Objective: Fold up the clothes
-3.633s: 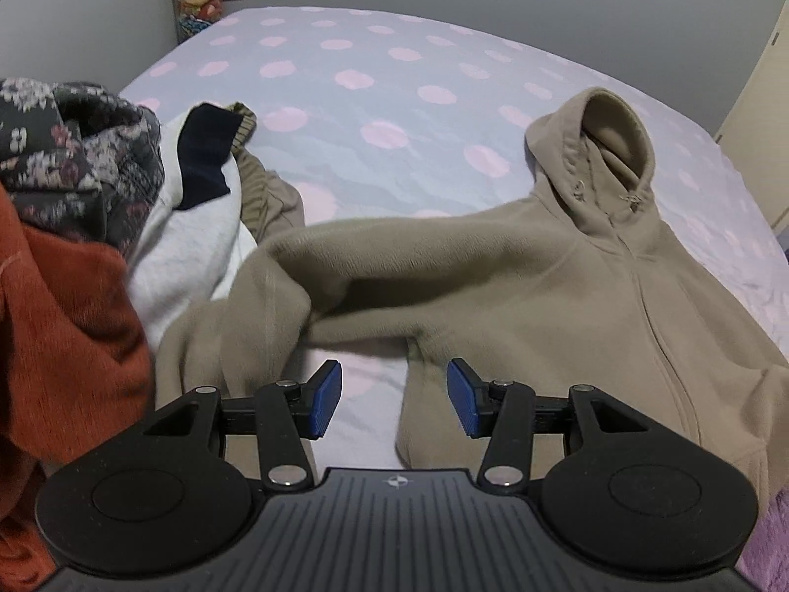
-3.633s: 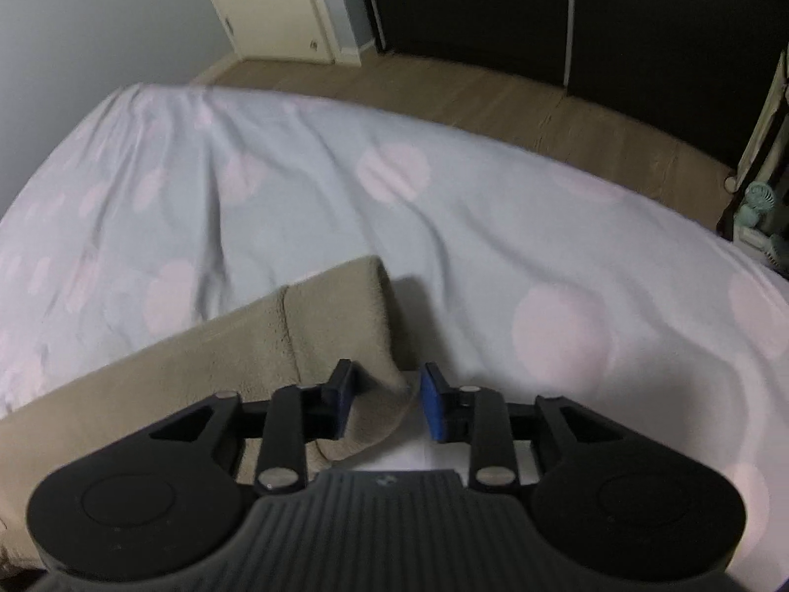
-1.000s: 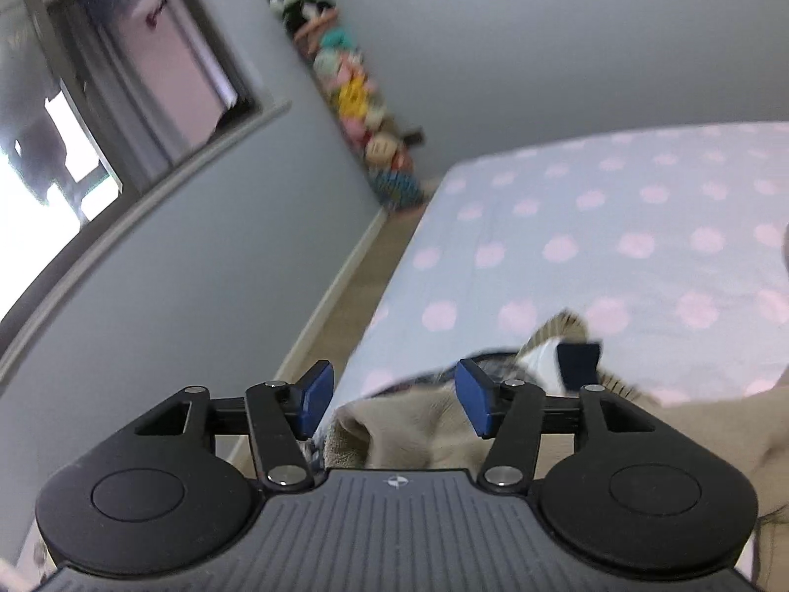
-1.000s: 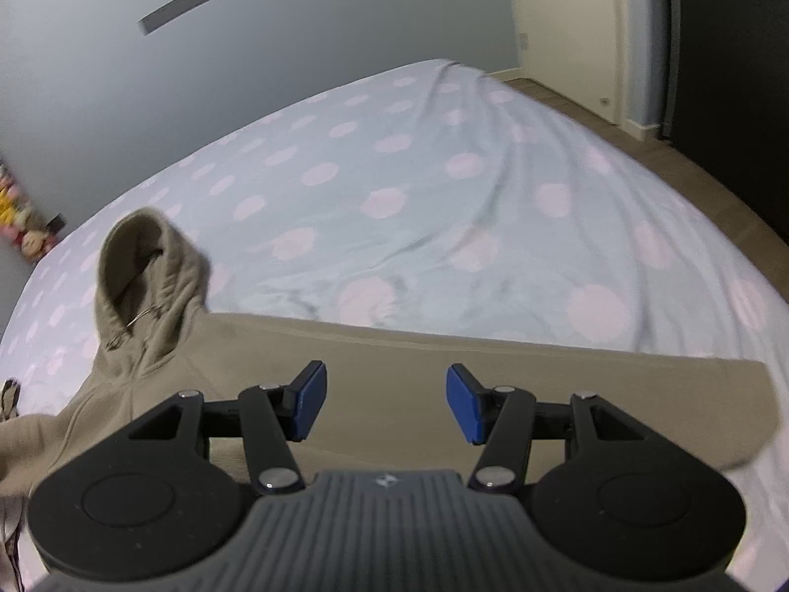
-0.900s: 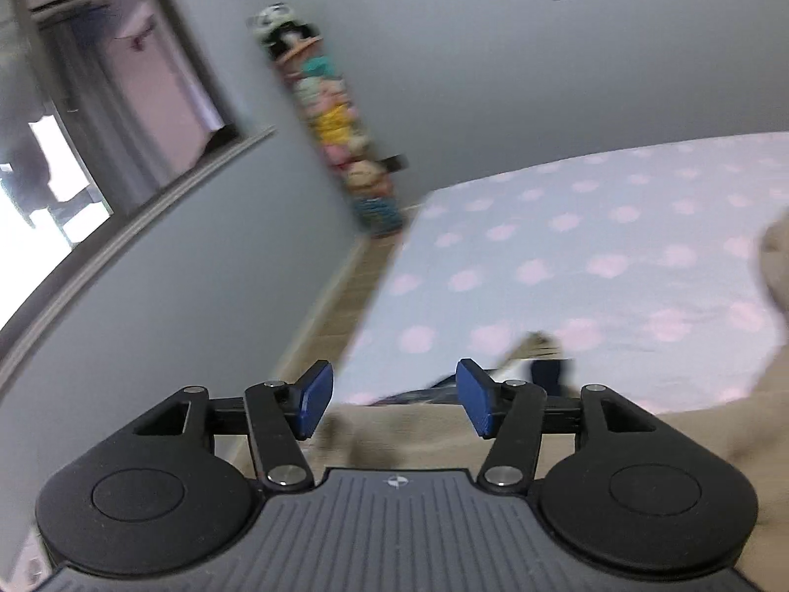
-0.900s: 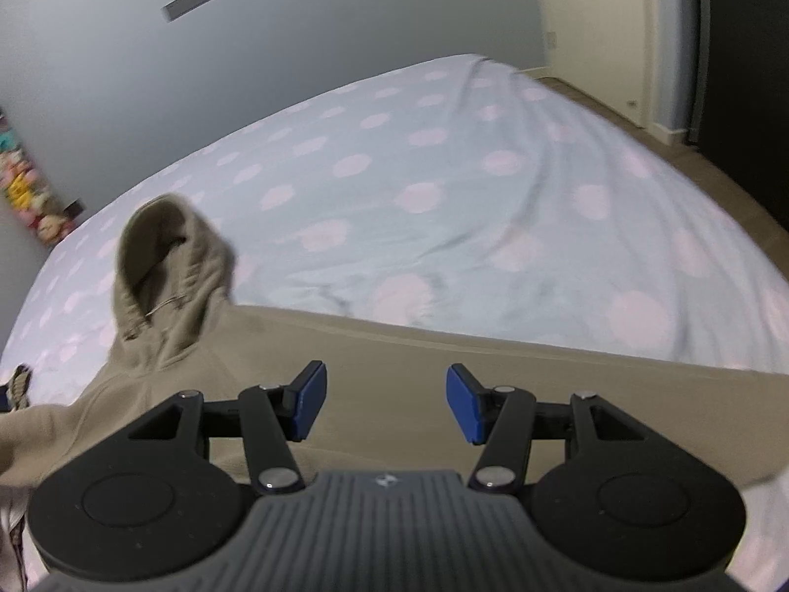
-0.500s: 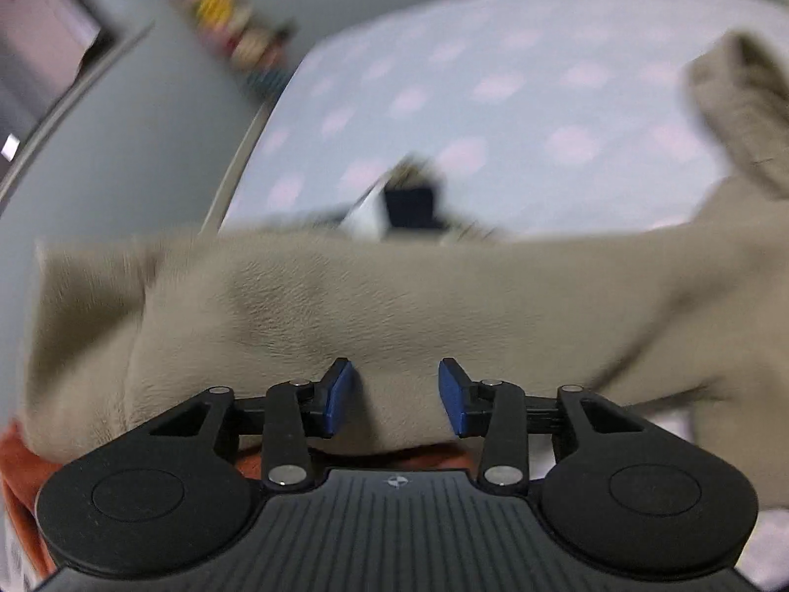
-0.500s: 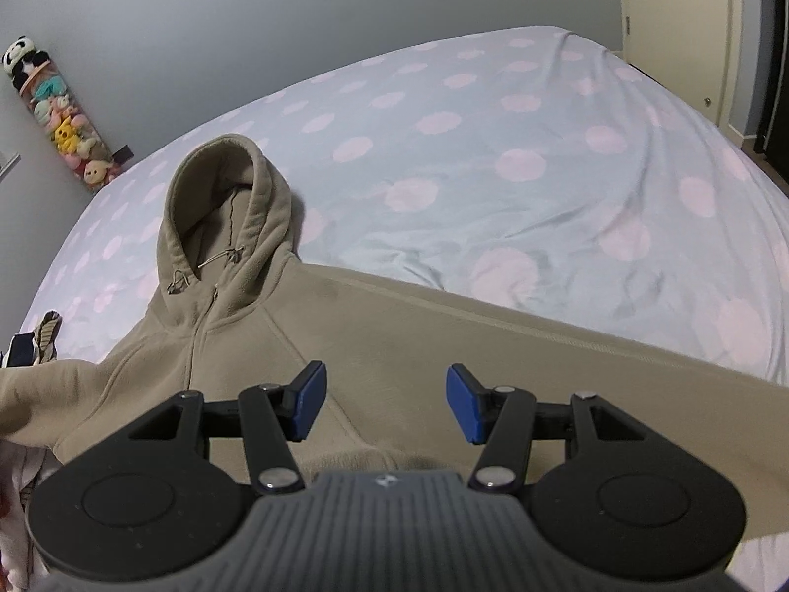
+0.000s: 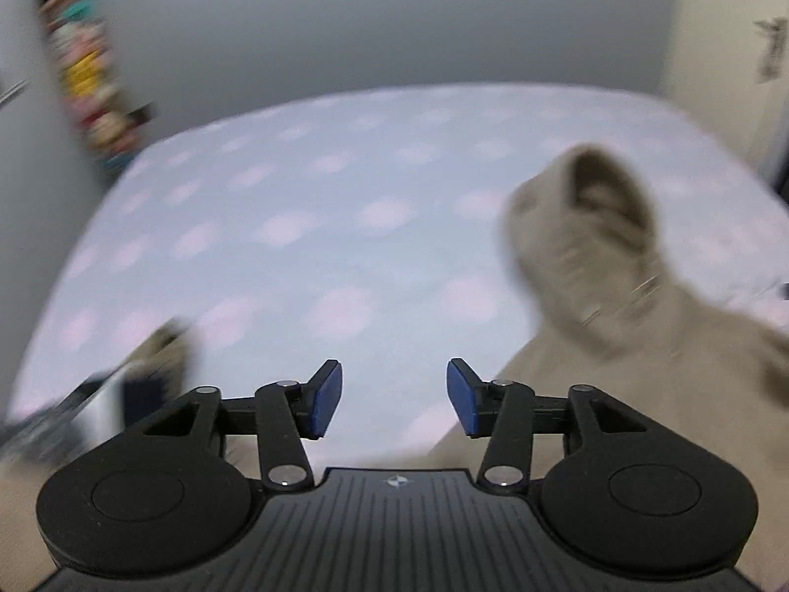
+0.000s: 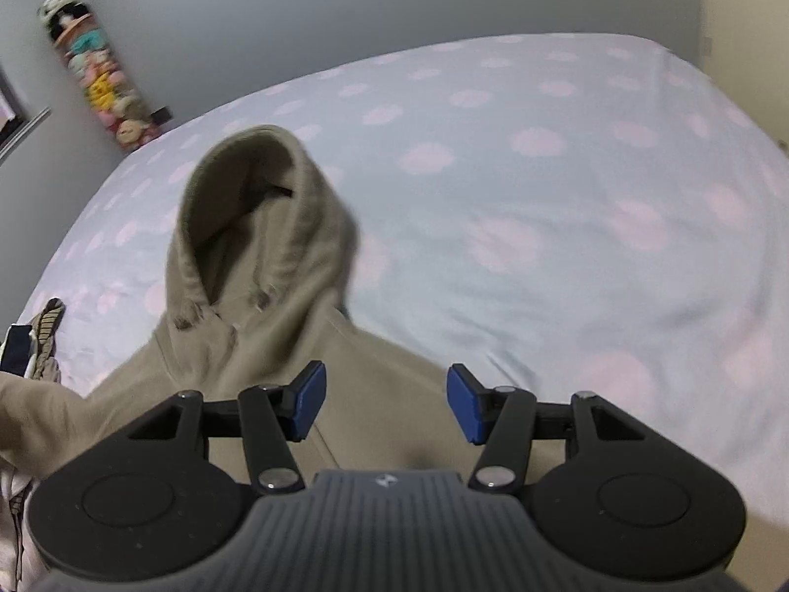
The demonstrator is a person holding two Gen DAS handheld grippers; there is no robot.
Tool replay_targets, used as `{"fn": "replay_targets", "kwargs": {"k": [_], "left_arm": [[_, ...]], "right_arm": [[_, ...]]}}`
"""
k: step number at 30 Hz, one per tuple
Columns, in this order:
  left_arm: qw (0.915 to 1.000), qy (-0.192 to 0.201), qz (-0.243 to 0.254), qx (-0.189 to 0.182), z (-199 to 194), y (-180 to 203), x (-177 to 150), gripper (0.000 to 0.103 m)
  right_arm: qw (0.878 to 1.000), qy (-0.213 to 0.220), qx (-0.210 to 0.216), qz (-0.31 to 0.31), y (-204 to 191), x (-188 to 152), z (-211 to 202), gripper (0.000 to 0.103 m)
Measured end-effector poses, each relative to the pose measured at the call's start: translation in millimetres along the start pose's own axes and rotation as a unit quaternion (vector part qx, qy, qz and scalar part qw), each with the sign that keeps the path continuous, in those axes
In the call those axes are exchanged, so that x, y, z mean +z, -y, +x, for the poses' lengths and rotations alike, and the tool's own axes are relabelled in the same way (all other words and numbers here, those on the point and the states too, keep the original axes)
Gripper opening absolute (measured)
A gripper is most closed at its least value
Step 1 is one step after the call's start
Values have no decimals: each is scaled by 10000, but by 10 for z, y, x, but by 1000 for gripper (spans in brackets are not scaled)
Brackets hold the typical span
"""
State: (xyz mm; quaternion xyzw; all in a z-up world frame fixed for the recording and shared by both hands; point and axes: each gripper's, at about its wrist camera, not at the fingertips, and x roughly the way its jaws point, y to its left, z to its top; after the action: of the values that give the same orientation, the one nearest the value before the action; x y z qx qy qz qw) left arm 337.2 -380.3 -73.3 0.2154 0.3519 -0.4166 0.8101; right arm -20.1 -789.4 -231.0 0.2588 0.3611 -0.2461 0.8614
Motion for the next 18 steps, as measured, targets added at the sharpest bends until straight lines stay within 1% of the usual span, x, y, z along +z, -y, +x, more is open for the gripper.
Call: {"fn": "replay_targets", "kwargs": {"k": [2,4,7,10,12,14,15,17,18], "left_arm": [[9992,180,99,-341,305,258,183,48],[9977,253,151,-607,631,484,375,49],[9963,286,282,-755,1087,793,635,51],[9961,231,493,-699,1481,1042,813,52],[9968,215,613,-459,1731,1152,899,52],[9975,185,637,-236,1867,1195,968,52],[9977,174,625,-206,1917,1188,1002,51],[9979,153,606,-190,1994,1164,1064,40],[9973,160,687,-206,1980,1148,1051,30]], "right_arm": [[9998,60,110,-129,-111,179,190,58],[9994,120,194,-247,-232,370,380,58],[9989,157,222,-379,-414,658,690,58],[9986,159,221,-448,-550,892,986,58],[9986,150,224,-448,-626,1021,1187,58],[9987,138,147,-474,-683,1141,1378,58],[9986,132,86,-505,-702,1187,1456,57],[9982,123,-51,-587,-728,1259,1583,52],[9978,109,-104,-648,-736,1289,1639,50]]}}
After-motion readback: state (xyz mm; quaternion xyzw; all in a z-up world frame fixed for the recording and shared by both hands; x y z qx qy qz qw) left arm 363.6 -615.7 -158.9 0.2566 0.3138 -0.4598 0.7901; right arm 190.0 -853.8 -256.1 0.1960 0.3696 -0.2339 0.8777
